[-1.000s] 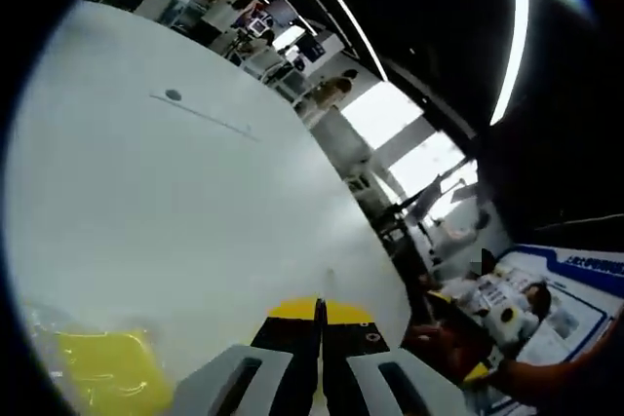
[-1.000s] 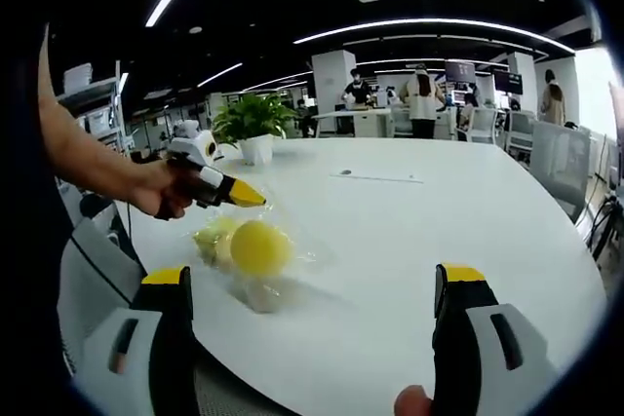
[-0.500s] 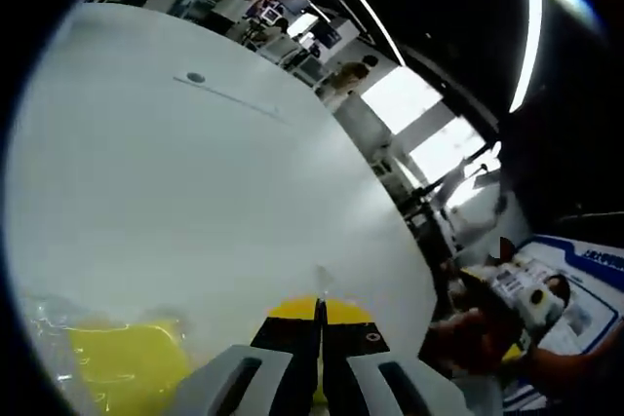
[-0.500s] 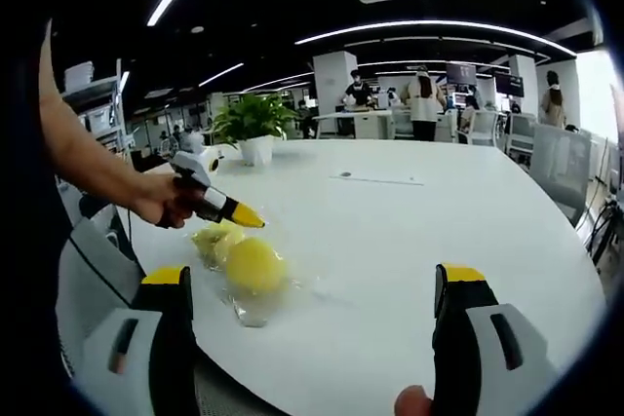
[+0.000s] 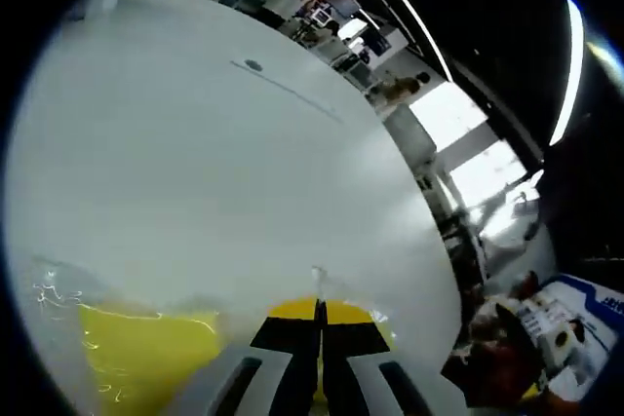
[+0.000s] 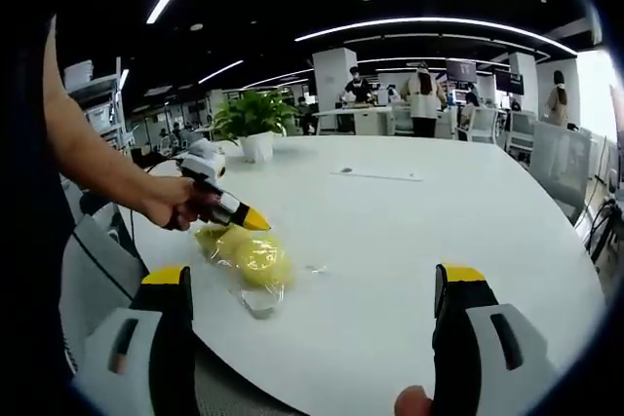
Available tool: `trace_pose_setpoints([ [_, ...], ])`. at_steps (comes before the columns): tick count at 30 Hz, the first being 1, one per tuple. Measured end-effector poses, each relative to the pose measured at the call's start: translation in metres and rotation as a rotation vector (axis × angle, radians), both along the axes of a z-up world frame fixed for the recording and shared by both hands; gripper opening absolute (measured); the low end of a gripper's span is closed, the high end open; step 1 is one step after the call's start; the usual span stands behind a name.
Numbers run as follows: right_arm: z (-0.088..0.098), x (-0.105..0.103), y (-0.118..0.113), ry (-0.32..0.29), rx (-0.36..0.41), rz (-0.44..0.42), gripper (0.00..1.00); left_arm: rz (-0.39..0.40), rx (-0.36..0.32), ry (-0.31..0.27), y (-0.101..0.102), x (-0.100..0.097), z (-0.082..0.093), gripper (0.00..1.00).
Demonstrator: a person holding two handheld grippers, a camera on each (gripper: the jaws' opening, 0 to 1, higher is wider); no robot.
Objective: Compare the silicone blocks by pressing each to a similar depth, holding the contact briefly, and releasing to observe deformation and rebound differences across the visible hardness samples.
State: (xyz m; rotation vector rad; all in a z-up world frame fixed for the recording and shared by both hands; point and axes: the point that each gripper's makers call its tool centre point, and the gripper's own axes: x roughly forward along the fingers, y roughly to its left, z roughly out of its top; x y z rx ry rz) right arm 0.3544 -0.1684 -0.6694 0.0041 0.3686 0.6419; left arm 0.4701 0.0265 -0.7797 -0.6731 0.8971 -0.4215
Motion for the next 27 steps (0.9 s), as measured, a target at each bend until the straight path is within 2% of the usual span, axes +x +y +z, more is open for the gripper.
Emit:
trace_pose_setpoints([
  [4, 0.001, -0.001, 0.002, 0.001, -0.001, -0.001, 0.97, -0.009, 0.047, -0.028, 0.001, -0.006, -0.002, 0.0],
  [9, -0.002, -0.004, 0.007, 0.006, 0.003, 0.002, 0.97, -0.08, 0.126, -0.063, 0.002, -0.014, -0.008, 0.0],
  [12, -0.002, -0.004, 0.007, 0.007, 0.007, 0.002, 0.97, -0.05, 0.106, -0.041, 0.002, -0.013, -0.009, 0.0],
  [15, -0.002, -0.002, 0.008, 0.006, 0.01, 0.002, 0.97, -0.05, 0.145, -0.064, 0.0, -0.013, -0.009, 0.0],
  [19, -0.002, -0.001, 0.009, 0.003, 0.017, 0.004, 0.97, -0.053, 0.134, -0.058, -0.005, -0.014, -0.009, 0.0],
  [21, -0.001, -0.001, 0.009, -0.001, 0.022, 0.005, 0.97, -0.07, 0.164, -0.081, -0.007, -0.013, -0.009, 0.0],
  [27, 0.0, -0.003, 0.008, 0.0, 0.021, 0.008, 0.97, -0.08, 0.152, -0.079, -0.006, -0.012, -0.011, 0.0],
])
